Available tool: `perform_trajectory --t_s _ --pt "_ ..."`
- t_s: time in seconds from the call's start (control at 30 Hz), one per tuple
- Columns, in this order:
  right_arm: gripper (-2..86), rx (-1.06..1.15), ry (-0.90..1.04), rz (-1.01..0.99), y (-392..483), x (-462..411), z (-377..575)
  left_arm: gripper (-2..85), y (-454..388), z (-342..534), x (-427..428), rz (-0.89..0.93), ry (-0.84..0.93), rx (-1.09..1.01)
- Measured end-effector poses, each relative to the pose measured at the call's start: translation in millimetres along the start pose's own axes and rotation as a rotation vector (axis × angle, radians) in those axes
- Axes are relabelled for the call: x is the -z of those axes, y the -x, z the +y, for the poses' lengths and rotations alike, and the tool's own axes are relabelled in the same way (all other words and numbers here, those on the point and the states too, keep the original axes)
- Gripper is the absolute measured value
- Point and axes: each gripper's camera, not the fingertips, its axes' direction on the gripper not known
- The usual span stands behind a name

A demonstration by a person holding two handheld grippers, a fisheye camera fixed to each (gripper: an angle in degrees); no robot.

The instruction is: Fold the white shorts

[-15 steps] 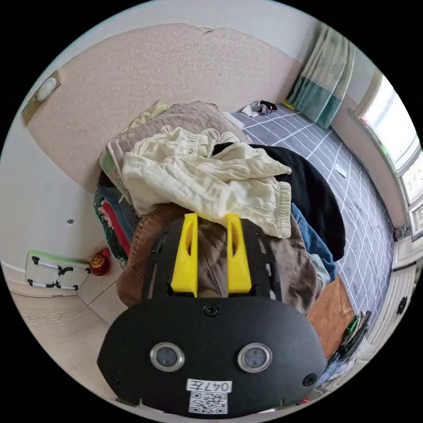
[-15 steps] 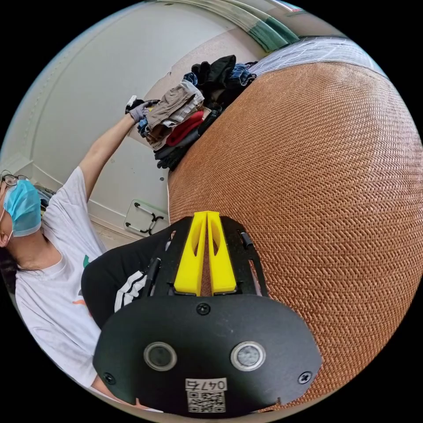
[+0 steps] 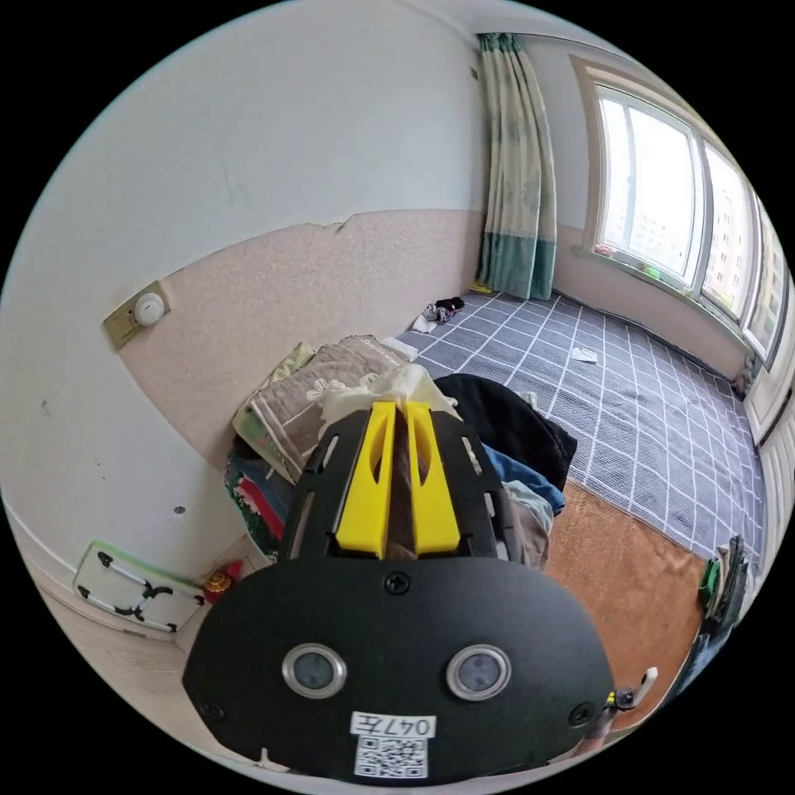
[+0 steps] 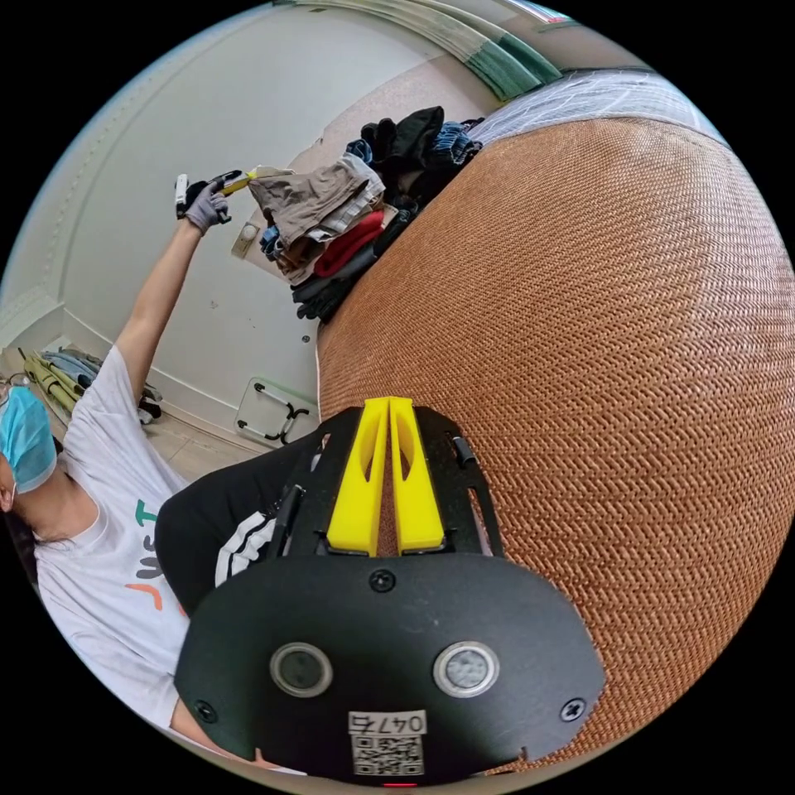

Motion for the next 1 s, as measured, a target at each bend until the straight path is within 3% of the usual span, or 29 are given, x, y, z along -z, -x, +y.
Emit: perform_trajectory --t_s 0.2,0.37,0.43,0.53,0.7,1.0 --pt "-0.7 -0.001 -0.017 0.007 14.6 -7.9 10.3 -0.6 11.6 27.4 -7.6 -0.043 -0.031 -0.025" --pt "-0.7 0.001 -0.015 0.008 24.3 -13.0 17.1 1.2 -13.0 21.2 -43.7 -0.082 0.073 -0.094" --pt "-0.7 -0.002 -0.012 0.004 27.6 -14.7 20.6 12.2 -17.8 20.9 -97.3 -0.058 0.215 -0.08" --pt "-0.6 -0.002 -0.013 0.004 32.4 -15.2 25.9 16.2 -13.3 28.5 -140.3 -0.04 0.218 0.006" --pt "-0.7 -0.008 -0.01 -0.009 36.7 -14.3 34.4 15.0 -32.1 7.4 -166.5 -0.022 0.169 -0.014" --pt "-0.7 -0.013 -0.006 -0.017 43.5 -5.4 52.4 0.4 -88.5 -39.0 -157.4 -0.004 0.087 -0.005"
